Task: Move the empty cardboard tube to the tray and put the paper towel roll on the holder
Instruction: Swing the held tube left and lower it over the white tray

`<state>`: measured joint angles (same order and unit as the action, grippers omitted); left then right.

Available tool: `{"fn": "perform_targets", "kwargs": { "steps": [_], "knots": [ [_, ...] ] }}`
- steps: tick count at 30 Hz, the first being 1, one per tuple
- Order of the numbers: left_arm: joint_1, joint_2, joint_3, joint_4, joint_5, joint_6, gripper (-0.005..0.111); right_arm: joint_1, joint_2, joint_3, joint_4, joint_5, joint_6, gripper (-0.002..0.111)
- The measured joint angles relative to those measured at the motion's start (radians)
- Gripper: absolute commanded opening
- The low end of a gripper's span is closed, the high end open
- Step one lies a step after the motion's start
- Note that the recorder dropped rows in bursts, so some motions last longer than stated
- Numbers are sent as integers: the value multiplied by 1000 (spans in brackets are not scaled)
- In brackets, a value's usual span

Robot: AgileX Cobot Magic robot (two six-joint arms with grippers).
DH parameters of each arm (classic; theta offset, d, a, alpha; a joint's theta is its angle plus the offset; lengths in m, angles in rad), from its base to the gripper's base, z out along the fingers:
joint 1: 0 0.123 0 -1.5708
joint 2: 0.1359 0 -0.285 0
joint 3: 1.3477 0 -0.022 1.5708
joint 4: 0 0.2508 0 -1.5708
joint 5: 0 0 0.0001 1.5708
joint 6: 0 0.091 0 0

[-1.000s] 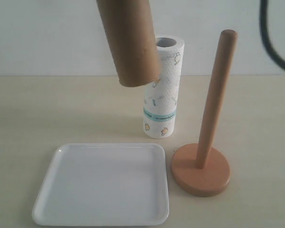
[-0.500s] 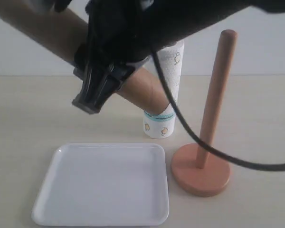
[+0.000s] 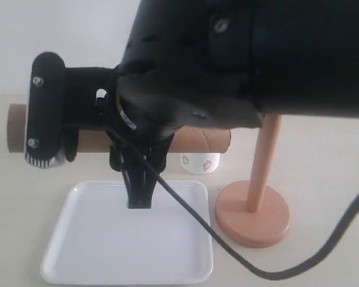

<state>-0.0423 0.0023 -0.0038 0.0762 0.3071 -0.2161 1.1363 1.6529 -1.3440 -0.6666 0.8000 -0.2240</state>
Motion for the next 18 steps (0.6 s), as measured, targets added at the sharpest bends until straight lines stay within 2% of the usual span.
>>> {"fn": "perform_targets", "kwargs": {
  "steps": [10,18],
  "knots": [
    [0,0,0,0,0,0,4,59,100,0,-89,17,-26,0],
    [0,0,0,0,0,0,4,61,150,0,-100,40,21,0]
  ]
}}
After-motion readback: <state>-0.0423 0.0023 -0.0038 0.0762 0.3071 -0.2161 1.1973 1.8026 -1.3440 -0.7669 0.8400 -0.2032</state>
